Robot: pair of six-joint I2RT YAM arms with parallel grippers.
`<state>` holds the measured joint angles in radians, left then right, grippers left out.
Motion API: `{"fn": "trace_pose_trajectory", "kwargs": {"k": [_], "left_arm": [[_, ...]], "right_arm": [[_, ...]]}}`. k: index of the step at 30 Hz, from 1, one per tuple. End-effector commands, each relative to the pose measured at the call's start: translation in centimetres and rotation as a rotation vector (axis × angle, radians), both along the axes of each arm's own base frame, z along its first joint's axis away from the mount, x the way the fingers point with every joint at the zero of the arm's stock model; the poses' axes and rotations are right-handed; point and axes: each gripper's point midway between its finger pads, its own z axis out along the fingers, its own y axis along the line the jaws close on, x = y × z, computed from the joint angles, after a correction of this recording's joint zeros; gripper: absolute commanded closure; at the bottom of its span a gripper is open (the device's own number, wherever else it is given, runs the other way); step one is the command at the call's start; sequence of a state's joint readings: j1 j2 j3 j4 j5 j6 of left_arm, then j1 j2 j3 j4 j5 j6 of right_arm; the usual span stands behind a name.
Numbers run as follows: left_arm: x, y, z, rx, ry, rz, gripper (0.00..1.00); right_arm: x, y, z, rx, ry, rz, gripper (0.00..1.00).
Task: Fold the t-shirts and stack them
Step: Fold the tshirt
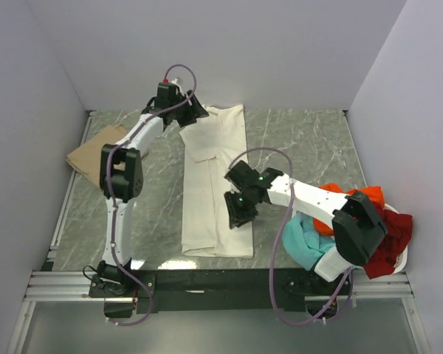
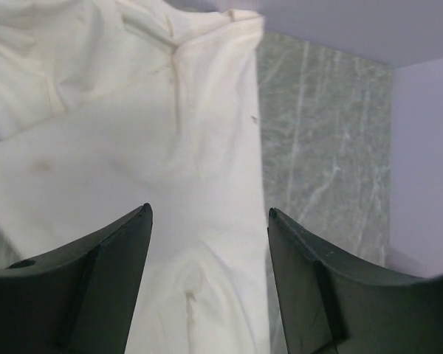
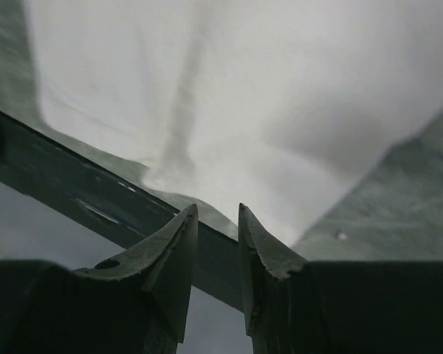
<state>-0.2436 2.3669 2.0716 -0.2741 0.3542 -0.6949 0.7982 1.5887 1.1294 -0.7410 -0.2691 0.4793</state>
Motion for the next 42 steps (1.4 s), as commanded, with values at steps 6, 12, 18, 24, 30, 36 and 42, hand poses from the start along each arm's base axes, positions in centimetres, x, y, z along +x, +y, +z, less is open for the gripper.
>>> {"fn": "trace_pose_trajectory", "kwargs": {"k": [6,12,18,24,30,36,42], "left_arm": [[-12.3,2.7,8.3,0.143,-0.056,-0.01,0.3],[-24.3,2.9,1.4,0.19,0.195,-0.054,0.3],[-33.2,3.3,-3.3,0.225,0.36,-0.078,0.3],[-39.1,4.3,-6.6,0.283,0.494,-0.085,0.3],[-42.6,4.7,-8.5,0.259,0.585,-0.079,0.29],[-44.9,4.6,-10.1,0.239,0.655,-0.1,0.29],[-46.3,4.4,-10.7,0.233,0.685,-0.114,0.31]], "right_arm": [[-3.9,-4.9,-3.1,-0.049,0.062,-0.065,0.61],[-5.0,-5.5,-4.3,-0.042,0.088,-0.098,0.6],[-6.1,-5.4,-5.3,-0.008,0.13,-0.119,0.6],[-6.7,-5.6,-6.1,-0.015,0.154,-0.119,0.6],[-7.8,-5.8,-6.9,-0.001,0.196,-0.119,0.61],[-8.4,-6.0,-7.5,0.005,0.215,-0.136,0.62],[-8.5,-6.1,-7.6,-0.003,0.212,-0.136,0.62]]}}
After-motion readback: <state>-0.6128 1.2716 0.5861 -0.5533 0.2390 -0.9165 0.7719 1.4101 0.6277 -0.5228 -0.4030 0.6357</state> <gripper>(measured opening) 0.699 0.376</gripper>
